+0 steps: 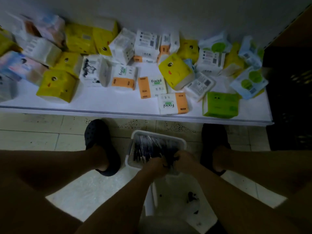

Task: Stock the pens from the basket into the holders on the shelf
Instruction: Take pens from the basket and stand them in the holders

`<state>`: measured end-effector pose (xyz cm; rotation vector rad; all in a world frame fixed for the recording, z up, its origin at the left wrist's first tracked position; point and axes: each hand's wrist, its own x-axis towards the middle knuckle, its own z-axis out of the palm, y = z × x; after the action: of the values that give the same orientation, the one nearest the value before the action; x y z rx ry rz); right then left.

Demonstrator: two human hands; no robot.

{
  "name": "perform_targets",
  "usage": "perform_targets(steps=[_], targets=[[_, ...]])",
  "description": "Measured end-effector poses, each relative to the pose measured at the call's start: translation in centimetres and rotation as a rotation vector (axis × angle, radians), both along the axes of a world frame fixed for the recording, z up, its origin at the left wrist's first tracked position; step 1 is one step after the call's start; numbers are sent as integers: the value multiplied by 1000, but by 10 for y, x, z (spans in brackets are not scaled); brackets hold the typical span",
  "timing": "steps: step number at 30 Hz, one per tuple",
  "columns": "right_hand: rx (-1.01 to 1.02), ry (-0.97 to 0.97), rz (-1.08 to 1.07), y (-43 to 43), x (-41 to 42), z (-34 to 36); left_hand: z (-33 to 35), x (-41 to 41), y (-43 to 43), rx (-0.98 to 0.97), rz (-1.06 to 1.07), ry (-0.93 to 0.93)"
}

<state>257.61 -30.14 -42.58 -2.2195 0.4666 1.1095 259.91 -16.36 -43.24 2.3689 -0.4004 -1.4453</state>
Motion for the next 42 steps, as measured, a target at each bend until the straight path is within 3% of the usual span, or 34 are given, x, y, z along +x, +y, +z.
perform_targets(steps=[5,10,15,22,29,33,35,39,42], targets=[[-53,31,-86,-6,-1,-8,-18,-13,-2,40,-208,-43],[-57,94,-78,-2,-11,-16,-25,-8,-6,134,-561,-97],[-34,112,-76,3,-22,-20,-32,-21,-2,152,-680,-234],[15,131,-50,5,-18,-21,-27,-8,5,154,-396,-237],[6,20,-207,4,-10,-19,-27,12,13,24,129,28],[69,28,-243,9,-6,-20,-15,29,21,-29,393,80],[93,37,-207,14,-6,-21,-8,45,28,-54,525,59],[200,110,5,34,-8,-24,13,68,41,-60,524,-6],[250,156,134,50,-8,-29,22,61,48,-49,606,59]])
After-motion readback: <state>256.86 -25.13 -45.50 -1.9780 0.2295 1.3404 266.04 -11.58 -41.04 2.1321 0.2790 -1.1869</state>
